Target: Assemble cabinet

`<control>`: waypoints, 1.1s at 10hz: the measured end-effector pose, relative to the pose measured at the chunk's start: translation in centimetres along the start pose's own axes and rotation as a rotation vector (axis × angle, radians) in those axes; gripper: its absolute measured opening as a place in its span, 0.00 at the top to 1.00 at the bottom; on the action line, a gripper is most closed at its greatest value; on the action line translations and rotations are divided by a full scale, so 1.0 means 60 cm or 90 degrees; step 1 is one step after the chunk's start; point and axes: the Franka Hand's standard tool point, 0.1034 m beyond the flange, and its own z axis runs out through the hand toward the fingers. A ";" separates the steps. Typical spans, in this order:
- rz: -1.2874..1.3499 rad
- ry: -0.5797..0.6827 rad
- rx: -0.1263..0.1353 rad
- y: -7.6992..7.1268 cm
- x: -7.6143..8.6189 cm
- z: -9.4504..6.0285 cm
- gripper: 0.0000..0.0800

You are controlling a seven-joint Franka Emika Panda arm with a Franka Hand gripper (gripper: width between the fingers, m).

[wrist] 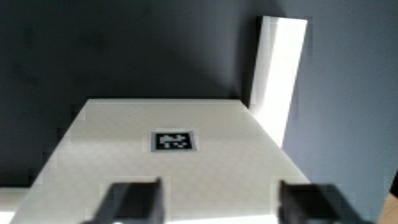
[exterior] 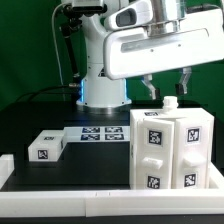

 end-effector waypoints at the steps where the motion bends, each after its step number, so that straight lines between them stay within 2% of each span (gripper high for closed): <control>1: 0.022 -0.004 -0.009 0.033 -0.037 0.025 0.40; 2: 0.031 -0.020 -0.016 0.065 -0.073 0.037 0.40; 3: 0.037 -0.022 -0.023 0.099 -0.094 0.041 0.15; 4: 0.050 -0.018 -0.033 0.139 -0.119 0.049 0.04; 7: 0.040 -0.012 -0.052 0.246 -0.164 0.052 0.01; 8: 0.048 -0.012 -0.054 0.256 -0.167 0.051 0.00; 11: 0.042 -0.013 -0.053 0.250 -0.166 0.052 0.00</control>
Offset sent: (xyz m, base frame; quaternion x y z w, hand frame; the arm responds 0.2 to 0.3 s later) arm -0.0535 -0.0908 -0.0249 -0.0584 0.0153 0.0211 0.9980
